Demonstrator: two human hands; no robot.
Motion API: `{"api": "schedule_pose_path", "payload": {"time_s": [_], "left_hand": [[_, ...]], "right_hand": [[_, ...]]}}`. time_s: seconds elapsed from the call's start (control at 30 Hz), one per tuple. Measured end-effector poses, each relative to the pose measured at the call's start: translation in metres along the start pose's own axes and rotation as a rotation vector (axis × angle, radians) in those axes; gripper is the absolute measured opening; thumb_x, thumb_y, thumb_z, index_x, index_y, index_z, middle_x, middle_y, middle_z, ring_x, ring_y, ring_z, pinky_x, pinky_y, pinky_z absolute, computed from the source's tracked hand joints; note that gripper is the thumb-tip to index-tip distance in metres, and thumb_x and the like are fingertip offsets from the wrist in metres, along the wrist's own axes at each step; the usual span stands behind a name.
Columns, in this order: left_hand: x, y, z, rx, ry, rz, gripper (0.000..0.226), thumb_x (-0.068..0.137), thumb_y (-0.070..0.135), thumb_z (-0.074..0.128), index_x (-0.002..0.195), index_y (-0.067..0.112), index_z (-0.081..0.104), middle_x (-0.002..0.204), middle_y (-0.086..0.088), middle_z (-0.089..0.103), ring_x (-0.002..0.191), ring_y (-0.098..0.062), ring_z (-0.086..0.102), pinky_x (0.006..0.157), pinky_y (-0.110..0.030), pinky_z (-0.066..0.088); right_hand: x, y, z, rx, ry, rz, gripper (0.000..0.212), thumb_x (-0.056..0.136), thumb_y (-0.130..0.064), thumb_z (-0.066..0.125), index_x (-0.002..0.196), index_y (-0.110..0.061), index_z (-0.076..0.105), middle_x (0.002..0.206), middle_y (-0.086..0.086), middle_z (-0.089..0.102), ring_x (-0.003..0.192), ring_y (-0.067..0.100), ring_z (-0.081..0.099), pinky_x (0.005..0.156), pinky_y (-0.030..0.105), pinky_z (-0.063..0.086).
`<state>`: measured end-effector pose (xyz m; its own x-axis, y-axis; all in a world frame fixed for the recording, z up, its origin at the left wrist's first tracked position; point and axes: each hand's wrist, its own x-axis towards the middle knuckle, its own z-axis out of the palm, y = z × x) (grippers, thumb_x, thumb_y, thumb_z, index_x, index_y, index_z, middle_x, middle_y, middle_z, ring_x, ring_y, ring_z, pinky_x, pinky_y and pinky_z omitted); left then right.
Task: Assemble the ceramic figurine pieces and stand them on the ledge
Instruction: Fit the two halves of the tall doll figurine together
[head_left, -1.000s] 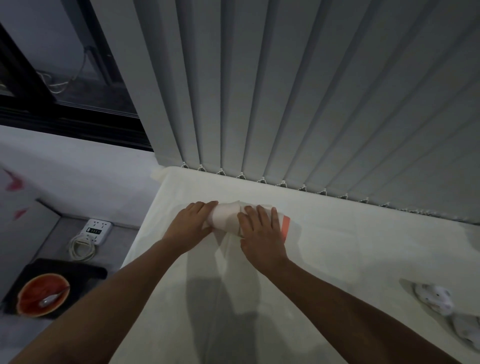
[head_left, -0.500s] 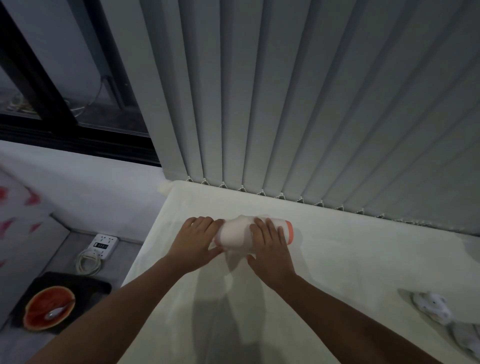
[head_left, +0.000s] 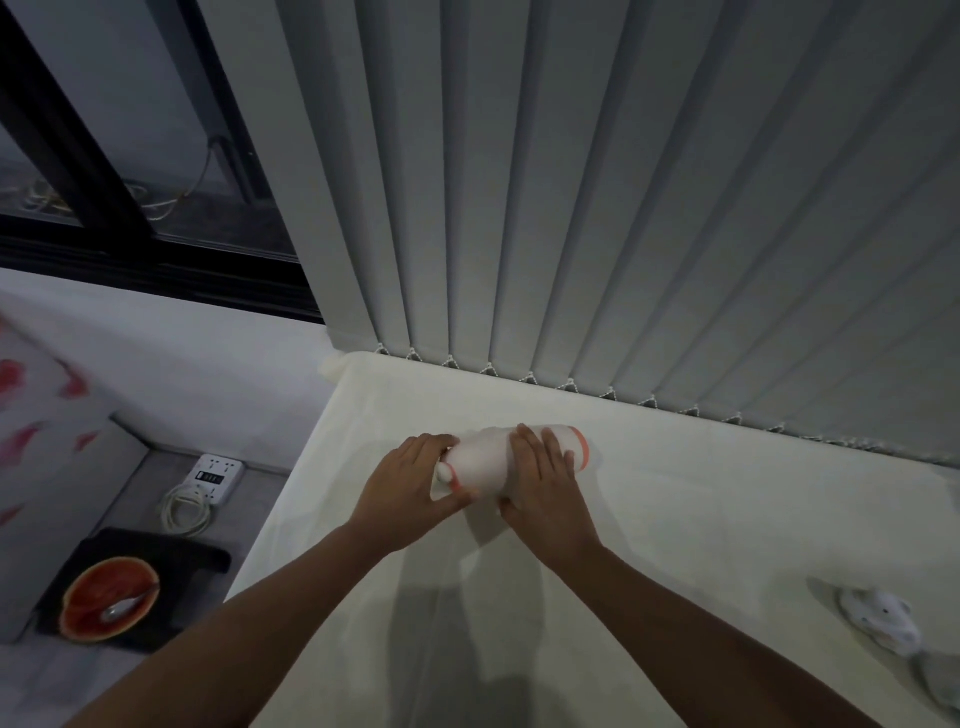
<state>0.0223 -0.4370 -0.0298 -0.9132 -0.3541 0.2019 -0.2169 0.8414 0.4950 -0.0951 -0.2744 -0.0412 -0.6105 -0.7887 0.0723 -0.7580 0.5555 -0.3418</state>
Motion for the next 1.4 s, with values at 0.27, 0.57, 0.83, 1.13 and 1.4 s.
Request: {"api": "schedule_pose_path", "payload": {"time_s": [0.27, 0.57, 0.83, 1.13, 1.4], "left_hand": [[0.008, -0.006, 0.014, -0.114, -0.120, -0.048, 0.082, 0.065, 0.057, 0.064, 0.134, 0.018, 0.046, 0.127, -0.003, 0.061, 0.112, -0.023, 0.058, 0.091, -0.033, 0.049], [0.022, -0.010, 0.014, -0.175, -0.153, -0.036, 0.076, 0.067, 0.053, 0.056, 0.134, 0.019, 0.049, 0.127, -0.004, 0.063, 0.112, -0.026, 0.061, 0.089, -0.035, 0.051], [0.028, 0.007, 0.013, -0.313, -0.191, -0.181, 0.075, 0.064, 0.062, 0.060, 0.132, 0.037, 0.041, 0.114, 0.000, 0.070, 0.104, -0.024, 0.065, 0.082, -0.033, 0.052], [0.046, 0.050, 0.008, -0.400, -0.182, -0.150, 0.056, 0.073, 0.046, 0.074, 0.118, 0.032, 0.045, 0.108, 0.005, 0.069, 0.098, -0.020, 0.065, 0.084, -0.039, 0.054], [0.056, 0.098, 0.011, -0.487, -0.175, -0.108, 0.057, 0.072, 0.034, 0.078, 0.119, 0.034, 0.048, 0.106, 0.010, 0.066, 0.092, -0.009, 0.064, 0.087, -0.030, 0.053]], "right_hand": [[0.000, 0.007, -0.002, 0.042, -0.020, -0.041, 0.077, 0.073, -0.014, 0.073, 0.136, -0.009, 0.030, 0.149, 0.016, 0.037, 0.140, 0.043, 0.027, 0.107, 0.063, 0.026], [0.009, 0.021, -0.011, 0.052, -0.092, -0.096, 0.078, 0.082, -0.020, 0.070, 0.145, -0.007, 0.027, 0.156, 0.013, 0.025, 0.145, 0.036, 0.015, 0.115, 0.055, 0.019], [0.011, 0.027, -0.031, 0.159, -0.085, -0.047, 0.078, 0.084, -0.022, 0.064, 0.149, -0.021, 0.020, 0.158, -0.005, 0.022, 0.147, 0.018, 0.012, 0.100, 0.043, 0.044], [0.001, 0.041, -0.049, 0.343, -0.025, 0.031, 0.079, 0.086, -0.014, 0.066, 0.149, -0.017, 0.018, 0.156, -0.001, 0.024, 0.143, 0.017, 0.023, 0.108, 0.034, 0.036], [-0.027, 0.060, -0.076, 0.433, 0.047, 0.151, 0.076, 0.088, -0.027, 0.066, 0.147, -0.026, 0.019, 0.153, -0.006, 0.032, 0.136, 0.012, 0.036, 0.104, 0.026, 0.036]]}}
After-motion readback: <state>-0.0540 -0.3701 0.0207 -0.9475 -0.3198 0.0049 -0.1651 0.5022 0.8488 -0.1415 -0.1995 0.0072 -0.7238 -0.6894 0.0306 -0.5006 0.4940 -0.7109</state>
